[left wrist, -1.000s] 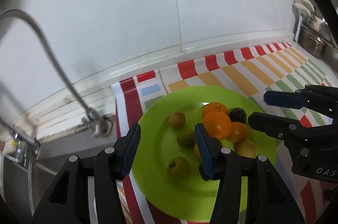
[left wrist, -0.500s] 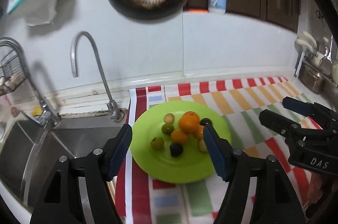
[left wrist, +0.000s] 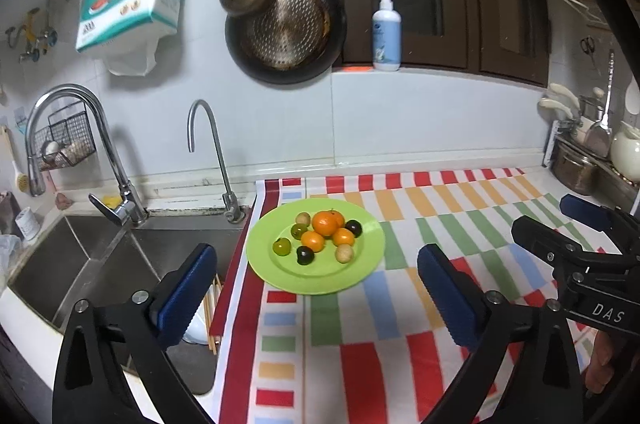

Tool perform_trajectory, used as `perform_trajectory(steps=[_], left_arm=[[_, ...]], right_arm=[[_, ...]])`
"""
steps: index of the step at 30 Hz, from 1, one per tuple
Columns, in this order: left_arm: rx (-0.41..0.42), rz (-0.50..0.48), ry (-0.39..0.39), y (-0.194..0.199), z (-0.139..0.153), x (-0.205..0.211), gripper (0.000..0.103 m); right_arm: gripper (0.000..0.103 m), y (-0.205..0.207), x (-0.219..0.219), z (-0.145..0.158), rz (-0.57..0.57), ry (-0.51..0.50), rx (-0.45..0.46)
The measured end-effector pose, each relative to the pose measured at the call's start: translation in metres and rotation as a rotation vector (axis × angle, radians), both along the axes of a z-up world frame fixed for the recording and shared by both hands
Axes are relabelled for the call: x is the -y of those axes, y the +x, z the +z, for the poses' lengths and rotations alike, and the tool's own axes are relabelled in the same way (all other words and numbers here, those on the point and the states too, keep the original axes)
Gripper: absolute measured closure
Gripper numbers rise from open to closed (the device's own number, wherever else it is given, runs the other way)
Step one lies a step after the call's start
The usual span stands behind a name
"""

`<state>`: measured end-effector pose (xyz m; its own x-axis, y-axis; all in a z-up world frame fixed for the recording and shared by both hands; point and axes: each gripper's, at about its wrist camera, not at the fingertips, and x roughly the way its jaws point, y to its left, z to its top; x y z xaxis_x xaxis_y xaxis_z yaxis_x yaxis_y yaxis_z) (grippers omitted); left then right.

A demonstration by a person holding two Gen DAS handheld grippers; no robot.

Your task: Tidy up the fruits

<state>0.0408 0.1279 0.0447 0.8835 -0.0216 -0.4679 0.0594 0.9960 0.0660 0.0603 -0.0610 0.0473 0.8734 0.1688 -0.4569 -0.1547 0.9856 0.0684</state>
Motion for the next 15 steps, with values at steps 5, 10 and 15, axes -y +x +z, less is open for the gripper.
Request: perform_trajectory(steps=[5,10,15], left_arm=[[0.027,0.002,0.020,-0.031,0.007,0.015,0.000],[0.031,-0.006,0.017,-0.055,0.010,0.026,0.000],[0.037,-0.010,0.013,-0.074,0.012,0.034,0.000]], right_arm=[[0.011,-0.036,0.018,0.004,-0.021,0.003,0.014],[0.011,-0.067,0.032,0.006,-0.044,-0.006,0.027],[0.011,-0.089,0.038,0.011,-0.055,-0.014,0.039]])
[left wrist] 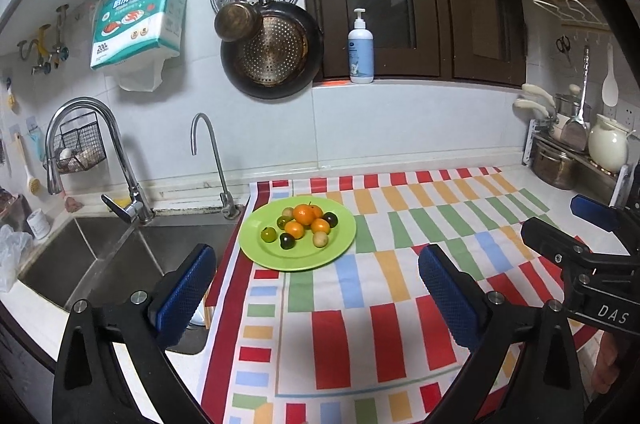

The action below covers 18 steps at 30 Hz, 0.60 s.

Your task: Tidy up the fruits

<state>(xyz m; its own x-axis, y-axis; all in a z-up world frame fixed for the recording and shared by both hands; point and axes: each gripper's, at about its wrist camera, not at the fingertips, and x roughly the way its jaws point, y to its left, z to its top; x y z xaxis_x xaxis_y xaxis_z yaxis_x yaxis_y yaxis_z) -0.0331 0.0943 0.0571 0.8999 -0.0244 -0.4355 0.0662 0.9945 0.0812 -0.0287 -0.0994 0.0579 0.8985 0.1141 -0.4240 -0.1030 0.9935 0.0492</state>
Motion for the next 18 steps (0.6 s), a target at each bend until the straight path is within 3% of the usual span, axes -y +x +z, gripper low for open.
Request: perform_trajectory(steps=[18], left_arm=[[0.018,0.003,0.022,-0.033,0.003,0.008,0.000]], right_arm=[[0.011,-0.037,0.006,0.002,-0.009,0.007,0.010]])
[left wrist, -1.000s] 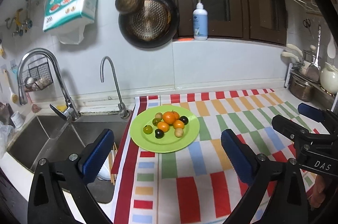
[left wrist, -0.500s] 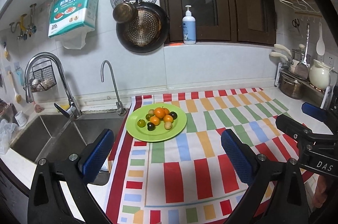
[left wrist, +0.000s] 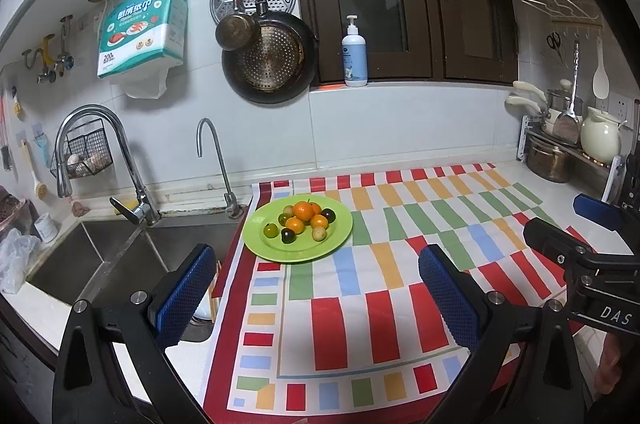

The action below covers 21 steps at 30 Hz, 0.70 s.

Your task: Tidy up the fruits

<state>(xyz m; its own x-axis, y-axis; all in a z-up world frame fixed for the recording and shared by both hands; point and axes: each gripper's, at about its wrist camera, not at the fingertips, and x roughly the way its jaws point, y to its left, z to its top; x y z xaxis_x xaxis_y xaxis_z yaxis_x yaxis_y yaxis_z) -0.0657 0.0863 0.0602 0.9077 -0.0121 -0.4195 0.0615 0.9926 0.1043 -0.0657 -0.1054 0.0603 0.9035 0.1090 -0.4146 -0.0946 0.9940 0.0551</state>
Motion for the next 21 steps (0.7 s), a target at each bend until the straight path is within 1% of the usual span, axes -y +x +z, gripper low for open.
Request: perform_trajectory(steps=[7,13,21], left_arm=[[0.005,0.002,0.000,-0.0043,0.0011,0.0026,0.000],[0.006,-0.014,0.001,-0.0075,0.0025,0.0044,0.000],[-0.014,-0.007,-0.011,-0.0032,0.0018,0.0067,0.000]], right_arm=[[0.011,-0.0053,0.0019,-0.0001,-0.004,0.003,0.002],[0.011,-0.0091,0.0046,-0.0007,-0.006,0.009,0.001],[0.011,-0.0107,0.0052,-0.0014,-0.009,0.012,-0.009]])
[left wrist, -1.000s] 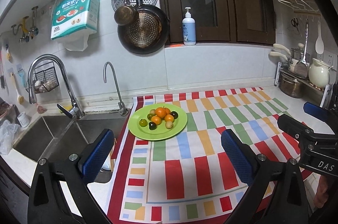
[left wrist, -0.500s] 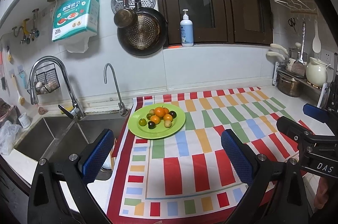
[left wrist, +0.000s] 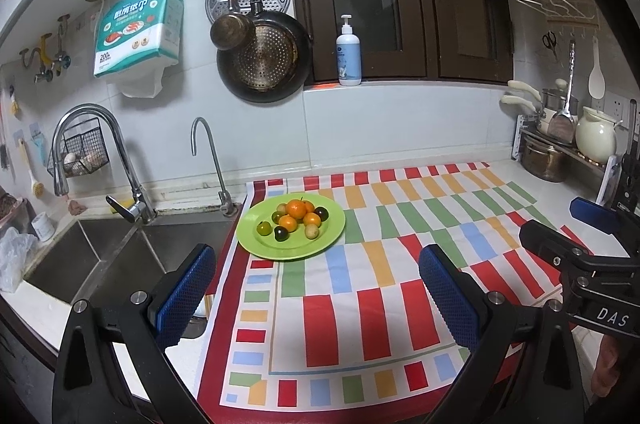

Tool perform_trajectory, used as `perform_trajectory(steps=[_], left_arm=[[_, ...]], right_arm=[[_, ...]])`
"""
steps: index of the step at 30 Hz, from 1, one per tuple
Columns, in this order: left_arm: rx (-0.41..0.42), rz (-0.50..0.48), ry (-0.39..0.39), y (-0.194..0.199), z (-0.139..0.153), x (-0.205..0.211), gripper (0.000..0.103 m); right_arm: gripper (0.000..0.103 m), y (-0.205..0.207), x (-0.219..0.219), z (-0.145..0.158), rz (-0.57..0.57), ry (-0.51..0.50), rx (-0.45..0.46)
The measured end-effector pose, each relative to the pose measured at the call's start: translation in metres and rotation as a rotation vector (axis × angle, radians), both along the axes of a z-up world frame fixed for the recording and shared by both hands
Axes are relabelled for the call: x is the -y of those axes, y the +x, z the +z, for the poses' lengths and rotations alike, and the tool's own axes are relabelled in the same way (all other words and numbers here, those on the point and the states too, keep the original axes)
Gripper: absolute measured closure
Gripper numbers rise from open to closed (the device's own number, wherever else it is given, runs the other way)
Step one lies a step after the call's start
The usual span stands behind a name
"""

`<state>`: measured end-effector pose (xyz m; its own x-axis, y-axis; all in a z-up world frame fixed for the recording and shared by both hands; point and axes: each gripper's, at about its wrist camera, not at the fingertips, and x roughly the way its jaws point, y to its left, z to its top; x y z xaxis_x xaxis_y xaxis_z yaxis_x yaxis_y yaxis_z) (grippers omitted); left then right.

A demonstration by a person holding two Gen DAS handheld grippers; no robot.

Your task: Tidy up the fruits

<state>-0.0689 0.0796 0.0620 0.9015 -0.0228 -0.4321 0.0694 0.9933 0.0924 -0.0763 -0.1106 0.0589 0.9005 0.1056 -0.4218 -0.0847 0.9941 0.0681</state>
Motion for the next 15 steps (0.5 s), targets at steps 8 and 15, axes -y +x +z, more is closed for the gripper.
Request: perform_trajectory(steps=[8,15], left_arm=[[-0.007,0.007,-0.008,0.0037,-0.0008,-0.0005,0.000],[-0.021,0.002,-0.009,0.0089,-0.0055,0.0000,0.000]], right_arm=[[0.011,0.0053,-0.0009,-0.0006,0.001,-0.004,-0.008],[0.011,0.0084,-0.0015,-0.0030,-0.006,-0.003,-0.014]])
